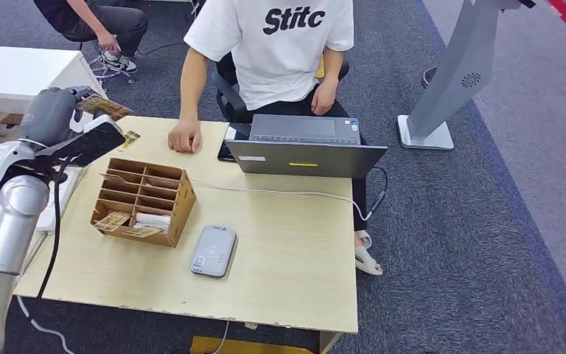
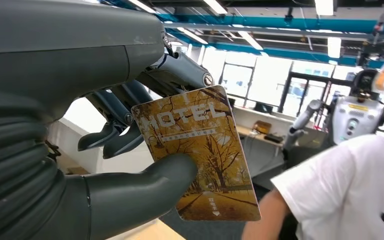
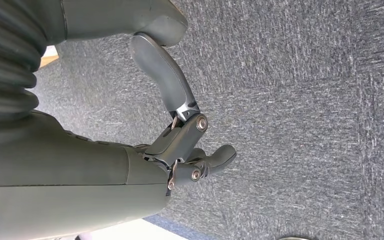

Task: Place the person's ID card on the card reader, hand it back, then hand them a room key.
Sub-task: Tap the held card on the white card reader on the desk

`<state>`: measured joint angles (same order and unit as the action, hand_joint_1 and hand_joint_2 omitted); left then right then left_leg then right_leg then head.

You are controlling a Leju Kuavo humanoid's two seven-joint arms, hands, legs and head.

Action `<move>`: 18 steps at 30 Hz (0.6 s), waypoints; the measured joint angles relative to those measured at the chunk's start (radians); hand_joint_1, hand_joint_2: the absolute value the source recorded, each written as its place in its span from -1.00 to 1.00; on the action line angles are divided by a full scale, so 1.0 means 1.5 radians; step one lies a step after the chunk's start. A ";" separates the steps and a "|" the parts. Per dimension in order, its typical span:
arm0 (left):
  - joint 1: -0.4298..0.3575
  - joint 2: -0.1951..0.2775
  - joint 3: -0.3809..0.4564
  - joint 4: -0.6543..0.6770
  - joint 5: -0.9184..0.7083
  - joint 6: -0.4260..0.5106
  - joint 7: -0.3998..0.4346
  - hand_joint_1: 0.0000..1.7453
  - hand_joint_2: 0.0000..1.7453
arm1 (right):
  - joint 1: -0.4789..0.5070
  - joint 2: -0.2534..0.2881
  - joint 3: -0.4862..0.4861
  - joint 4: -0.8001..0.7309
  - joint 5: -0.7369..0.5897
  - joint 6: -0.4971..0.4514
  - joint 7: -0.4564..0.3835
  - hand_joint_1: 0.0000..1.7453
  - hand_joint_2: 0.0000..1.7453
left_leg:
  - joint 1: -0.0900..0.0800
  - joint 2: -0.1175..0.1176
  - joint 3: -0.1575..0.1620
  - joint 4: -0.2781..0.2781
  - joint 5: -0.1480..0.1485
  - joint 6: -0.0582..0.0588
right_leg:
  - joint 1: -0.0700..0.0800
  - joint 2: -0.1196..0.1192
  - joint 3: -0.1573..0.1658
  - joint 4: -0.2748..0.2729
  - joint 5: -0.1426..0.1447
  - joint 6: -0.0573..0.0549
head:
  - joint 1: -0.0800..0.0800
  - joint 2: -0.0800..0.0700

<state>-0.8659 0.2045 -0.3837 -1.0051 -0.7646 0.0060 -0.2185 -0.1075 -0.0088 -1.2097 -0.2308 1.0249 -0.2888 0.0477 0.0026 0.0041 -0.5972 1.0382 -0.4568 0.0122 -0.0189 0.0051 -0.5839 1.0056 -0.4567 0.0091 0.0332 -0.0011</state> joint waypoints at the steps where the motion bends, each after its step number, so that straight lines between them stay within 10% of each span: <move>1: 0.006 -0.003 -0.007 -0.013 0.004 -0.010 0.001 1.00 1.00 | 0.000 0.000 0.000 0.000 0.000 0.000 0.000 -1.00 1.00 | 0.000 0.000 0.000 0.000 0.000 0.000 | 0.000 0.000 0.000 0.000 0.000 0.000 | 0.000 0.000; 18: 0.078 -0.021 -0.168 -0.114 0.050 -0.076 0.034 1.00 1.00 | 0.003 0.000 0.000 0.000 -0.005 -0.002 0.001 -1.00 1.00 | 0.000 0.000 0.000 0.000 0.000 0.000 | 0.000 0.000 0.000 0.000 0.000 0.000 | 0.000 0.000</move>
<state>-0.7486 0.1733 -0.6359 -1.1761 -0.6901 -0.1073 -0.1679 -0.1034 -0.0088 -1.2099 -0.2304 1.0171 -0.2922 0.0497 0.0023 0.0041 -0.5976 1.0378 -0.4565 0.0121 -0.0191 0.0051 -0.5843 1.0055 -0.4564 0.0096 0.0332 -0.0011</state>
